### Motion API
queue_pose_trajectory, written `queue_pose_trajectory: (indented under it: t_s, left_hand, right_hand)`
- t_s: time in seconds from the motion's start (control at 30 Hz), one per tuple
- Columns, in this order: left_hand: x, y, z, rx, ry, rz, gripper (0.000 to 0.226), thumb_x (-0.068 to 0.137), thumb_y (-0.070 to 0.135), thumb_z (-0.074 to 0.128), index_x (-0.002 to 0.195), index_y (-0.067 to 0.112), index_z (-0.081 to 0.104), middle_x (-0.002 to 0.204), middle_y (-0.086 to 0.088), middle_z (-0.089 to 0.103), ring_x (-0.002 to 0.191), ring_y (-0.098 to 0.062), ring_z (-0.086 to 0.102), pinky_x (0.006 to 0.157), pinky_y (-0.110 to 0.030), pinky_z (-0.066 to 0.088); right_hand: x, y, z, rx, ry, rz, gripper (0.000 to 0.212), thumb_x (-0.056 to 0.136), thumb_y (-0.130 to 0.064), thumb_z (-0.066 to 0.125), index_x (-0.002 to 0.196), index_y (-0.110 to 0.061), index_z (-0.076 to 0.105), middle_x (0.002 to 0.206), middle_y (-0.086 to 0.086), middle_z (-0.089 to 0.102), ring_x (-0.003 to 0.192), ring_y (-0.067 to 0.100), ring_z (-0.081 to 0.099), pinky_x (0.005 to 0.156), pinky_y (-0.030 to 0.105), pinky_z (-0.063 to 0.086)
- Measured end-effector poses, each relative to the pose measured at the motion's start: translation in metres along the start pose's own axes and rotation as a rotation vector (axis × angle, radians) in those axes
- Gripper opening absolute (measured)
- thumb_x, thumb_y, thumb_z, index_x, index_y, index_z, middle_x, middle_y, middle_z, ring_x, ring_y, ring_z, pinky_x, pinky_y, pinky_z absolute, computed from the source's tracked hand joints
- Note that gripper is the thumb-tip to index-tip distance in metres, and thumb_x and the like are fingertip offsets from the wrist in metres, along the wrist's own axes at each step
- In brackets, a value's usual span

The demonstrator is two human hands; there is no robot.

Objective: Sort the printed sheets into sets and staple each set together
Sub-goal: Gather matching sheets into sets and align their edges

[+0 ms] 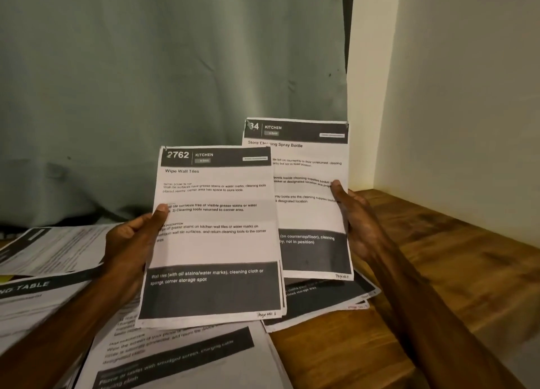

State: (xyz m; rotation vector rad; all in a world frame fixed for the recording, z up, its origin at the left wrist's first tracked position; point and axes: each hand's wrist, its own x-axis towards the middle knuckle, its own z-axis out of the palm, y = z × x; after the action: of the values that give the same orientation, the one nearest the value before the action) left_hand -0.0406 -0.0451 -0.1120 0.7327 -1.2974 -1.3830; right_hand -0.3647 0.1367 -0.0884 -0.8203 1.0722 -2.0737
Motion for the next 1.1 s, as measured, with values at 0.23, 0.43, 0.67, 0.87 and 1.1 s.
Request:
queue_pose_trajectory:
  t_s: [0.23,0.43,0.67,0.87,1.1]
  left_hand:
    - [-0.0009,0.0021,0.0025,0.013,0.037,0.009,0.039,0.085,0.041,0.077,0.112,0.014,0.073,0.095,-0.012,0.079,0.090,-0.041,0.075,0.095,-0.062,0.055]
    - [-0.0007,0.0065,0.0029,-0.005,0.040,0.022,0.037,0.085,0.040,0.077,0.111,0.013,0.073,0.095,-0.013,0.079,0.092,-0.043,0.074,0.095,-0.063,0.054]
    - [0.0001,0.0053,0.0013,0.013,0.031,0.045,0.042,0.086,0.042,0.076,0.115,0.012,0.072,0.101,-0.014,0.078,0.094,-0.042,0.074,0.095,-0.062,0.054]
    - [0.0018,0.0022,-0.0003,0.010,-0.001,0.051,0.043,0.085,0.043,0.076,0.117,0.015,0.072,0.103,-0.009,0.079,0.094,-0.036,0.076,0.083,-0.049,0.062]
    - [-0.0018,0.0061,0.0043,0.039,0.016,0.048,0.035,0.088,0.042,0.075,0.111,0.015,0.074,0.100,-0.006,0.080,0.089,-0.030,0.077,0.081,-0.044,0.062]
  right_hand:
    - [0.0041,0.0048,-0.0022,-0.006,0.007,-0.004,0.044,0.098,-0.034,0.067,0.132,-0.007,0.063,0.126,0.020,0.070,0.117,0.045,0.066,0.106,0.066,0.045]
    - [0.0093,0.0067,-0.0021,-0.012,0.011,-0.011,0.045,0.096,-0.035,0.069,0.131,-0.007,0.065,0.127,0.021,0.069,0.117,0.045,0.065,0.107,0.066,0.043]
    - [0.0070,0.0086,0.0025,-0.030,0.004,-0.035,0.043,0.098,-0.032,0.067,0.133,-0.006,0.064,0.128,0.020,0.069,0.119,0.043,0.065,0.108,0.064,0.044]
    - [0.0048,0.0063,0.0016,-0.030,0.020,-0.032,0.042,0.099,-0.031,0.064,0.134,-0.006,0.062,0.125,0.019,0.070,0.116,0.041,0.067,0.105,0.062,0.048]
    - [0.0038,0.0068,0.0023,-0.096,0.062,-0.032,0.042,0.099,-0.033,0.065,0.132,-0.008,0.062,0.120,0.016,0.073,0.112,0.039,0.070,0.101,0.061,0.051]
